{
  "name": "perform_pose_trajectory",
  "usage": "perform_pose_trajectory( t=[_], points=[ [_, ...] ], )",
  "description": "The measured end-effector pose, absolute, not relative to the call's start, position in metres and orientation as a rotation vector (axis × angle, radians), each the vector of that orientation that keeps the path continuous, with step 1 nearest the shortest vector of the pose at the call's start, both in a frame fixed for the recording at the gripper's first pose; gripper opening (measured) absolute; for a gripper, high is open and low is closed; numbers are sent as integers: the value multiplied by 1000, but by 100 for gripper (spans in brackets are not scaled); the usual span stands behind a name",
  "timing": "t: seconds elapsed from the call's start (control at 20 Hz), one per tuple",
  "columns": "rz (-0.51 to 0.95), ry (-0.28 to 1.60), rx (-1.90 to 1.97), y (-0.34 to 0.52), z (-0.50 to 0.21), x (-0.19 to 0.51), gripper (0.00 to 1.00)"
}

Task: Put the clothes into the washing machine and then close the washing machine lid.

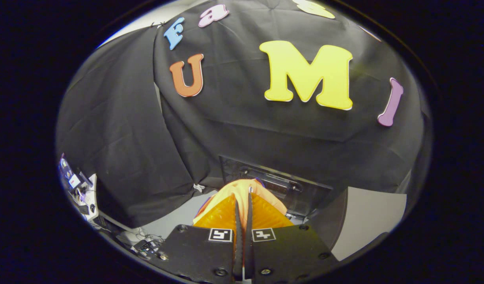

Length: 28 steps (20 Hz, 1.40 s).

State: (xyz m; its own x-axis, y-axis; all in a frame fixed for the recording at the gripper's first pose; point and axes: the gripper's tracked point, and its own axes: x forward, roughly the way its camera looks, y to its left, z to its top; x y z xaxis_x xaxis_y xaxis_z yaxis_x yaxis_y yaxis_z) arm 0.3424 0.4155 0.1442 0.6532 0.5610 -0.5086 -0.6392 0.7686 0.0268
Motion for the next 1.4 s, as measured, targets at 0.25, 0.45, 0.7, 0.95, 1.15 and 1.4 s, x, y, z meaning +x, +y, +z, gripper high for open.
perform_pose_trajectory(
  t=[0.25, 0.45, 0.7, 0.95, 1.15, 1.4],
  points=[
    [671, 552, -160, 422, 127, 354, 5],
    [661, 592, -152, 425, 103, 363, 5],
    [639, 648, -152, 425, 68, 377, 5],
    [620, 700, -174, 428, 28, 387, 5],
    [602, 743, -213, 432, -14, 397, 5],
    [567, 797, -220, 436, -66, 404, 5]
  ],
)
